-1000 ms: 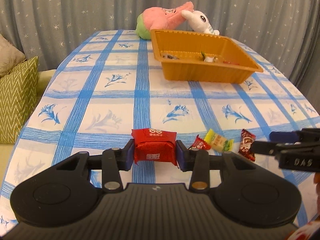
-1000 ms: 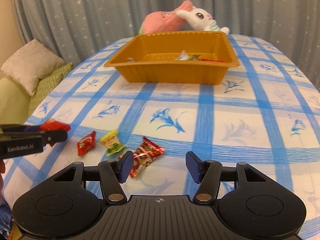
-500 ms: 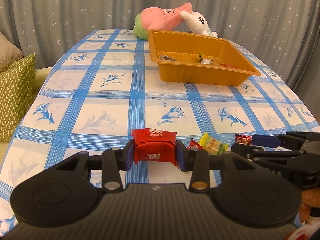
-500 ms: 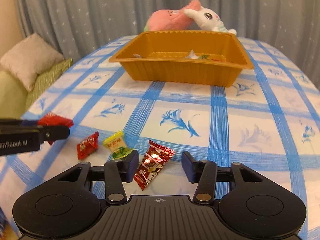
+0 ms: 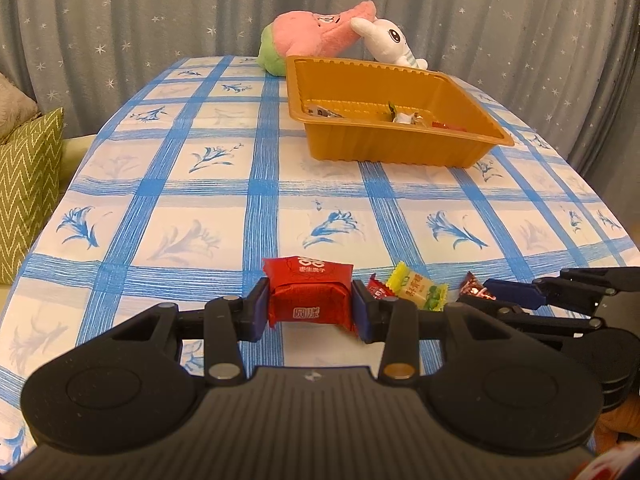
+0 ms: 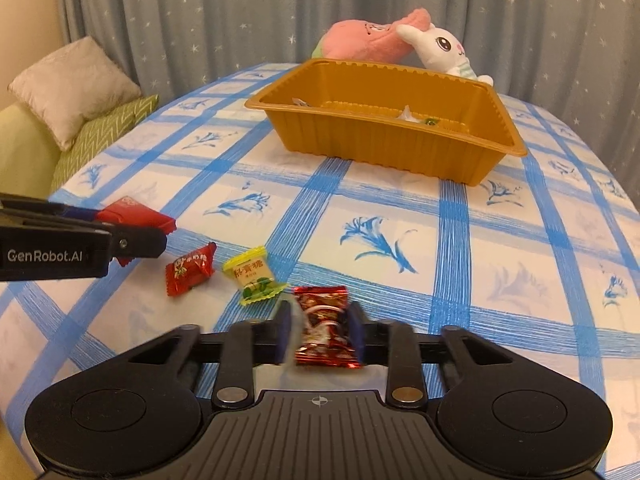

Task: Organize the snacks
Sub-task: 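Grasp the brown-red wrapped candy with the right tool while the left tool holds the red packet, then carry the red packet and brown-red candy over the orange tray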

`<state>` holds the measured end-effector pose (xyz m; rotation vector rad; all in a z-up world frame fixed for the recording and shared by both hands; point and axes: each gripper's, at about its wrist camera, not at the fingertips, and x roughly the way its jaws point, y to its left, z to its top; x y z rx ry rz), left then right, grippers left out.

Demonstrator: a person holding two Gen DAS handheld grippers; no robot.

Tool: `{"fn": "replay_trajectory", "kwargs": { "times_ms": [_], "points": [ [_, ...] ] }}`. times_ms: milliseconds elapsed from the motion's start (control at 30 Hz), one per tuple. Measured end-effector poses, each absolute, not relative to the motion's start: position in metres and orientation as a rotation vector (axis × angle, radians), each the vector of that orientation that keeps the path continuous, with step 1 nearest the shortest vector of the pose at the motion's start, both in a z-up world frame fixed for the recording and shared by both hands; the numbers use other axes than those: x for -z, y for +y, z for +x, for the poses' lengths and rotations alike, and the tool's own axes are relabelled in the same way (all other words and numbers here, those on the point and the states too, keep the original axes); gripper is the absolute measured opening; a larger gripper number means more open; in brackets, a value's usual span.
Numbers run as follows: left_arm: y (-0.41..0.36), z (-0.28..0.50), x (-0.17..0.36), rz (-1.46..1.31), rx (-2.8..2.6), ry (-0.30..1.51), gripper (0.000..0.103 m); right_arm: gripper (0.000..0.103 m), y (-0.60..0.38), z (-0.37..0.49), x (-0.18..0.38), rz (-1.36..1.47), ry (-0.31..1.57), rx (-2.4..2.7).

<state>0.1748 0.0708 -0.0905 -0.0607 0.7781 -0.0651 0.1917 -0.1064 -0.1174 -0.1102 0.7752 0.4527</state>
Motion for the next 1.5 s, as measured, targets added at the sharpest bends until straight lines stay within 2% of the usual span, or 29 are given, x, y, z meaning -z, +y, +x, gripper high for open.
{"fn": "replay_trajectory", "kwargs": {
  "times_ms": [233,967,1500],
  "points": [
    [0.066,0.175,0.089,-0.056,0.078,0.77,0.038,0.022,-0.108,0.188,0.116,-0.124,0.768,-0.446],
    [0.039,0.187,0.066,-0.051,0.142,0.716,0.038,0.021,-0.135,0.206,0.079,-0.023,0.711,-0.417],
    [0.018,0.229,0.023,-0.076,0.204,0.654,0.038,0.021,-0.156,0.245,0.038,-0.024,0.642,-0.428]
  ]
}}
